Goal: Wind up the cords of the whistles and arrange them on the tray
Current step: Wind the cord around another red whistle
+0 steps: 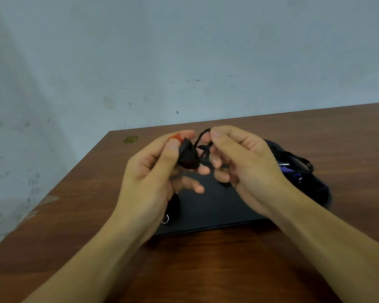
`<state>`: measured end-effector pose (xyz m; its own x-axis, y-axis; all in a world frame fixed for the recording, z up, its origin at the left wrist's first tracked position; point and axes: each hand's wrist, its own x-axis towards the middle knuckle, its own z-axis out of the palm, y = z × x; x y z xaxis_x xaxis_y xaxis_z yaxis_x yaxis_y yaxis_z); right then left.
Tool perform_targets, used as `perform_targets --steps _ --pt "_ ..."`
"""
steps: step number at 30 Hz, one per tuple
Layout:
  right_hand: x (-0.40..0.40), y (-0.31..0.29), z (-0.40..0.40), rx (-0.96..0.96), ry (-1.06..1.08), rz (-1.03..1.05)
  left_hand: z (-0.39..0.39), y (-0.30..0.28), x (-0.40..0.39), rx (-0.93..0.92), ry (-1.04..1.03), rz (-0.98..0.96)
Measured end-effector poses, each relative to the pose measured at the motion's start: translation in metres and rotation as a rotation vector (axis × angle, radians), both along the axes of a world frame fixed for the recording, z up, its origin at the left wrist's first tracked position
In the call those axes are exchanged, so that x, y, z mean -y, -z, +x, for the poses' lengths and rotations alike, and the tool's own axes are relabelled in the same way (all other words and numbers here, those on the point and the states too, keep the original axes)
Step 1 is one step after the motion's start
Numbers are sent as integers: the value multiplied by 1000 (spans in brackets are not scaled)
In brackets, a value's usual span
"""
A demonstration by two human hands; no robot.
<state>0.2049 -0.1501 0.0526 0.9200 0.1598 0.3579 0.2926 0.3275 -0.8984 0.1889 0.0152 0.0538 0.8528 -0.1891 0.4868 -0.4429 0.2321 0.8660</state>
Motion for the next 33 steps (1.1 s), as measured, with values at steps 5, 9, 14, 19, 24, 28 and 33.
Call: perform_targets --steps 5,9,14,19,24,28,33 --pt "6 -1 0 -86 -215 12 6 -4 -4 -220 -14 -256" --pt "-4 3 -10 176 -252 -340 9 -5 -5 -294 -115 -315" --pt "-27 8 -25 325 -231 -572 3 -6 -3 -277 -221 -256" --pt "-31 7 -24 324 -211 -587 3 -5 -2 -341 -151 -319" --pt "-30 21 -14 264 -124 -622 8 -15 -10 -442 46 -399" --pt "-25 20 -6 291 82 -642 10 -16 -16 -418 68 -373" --pt "-17 13 4 324 323 -569 10 -18 -8 -355 112 -373"
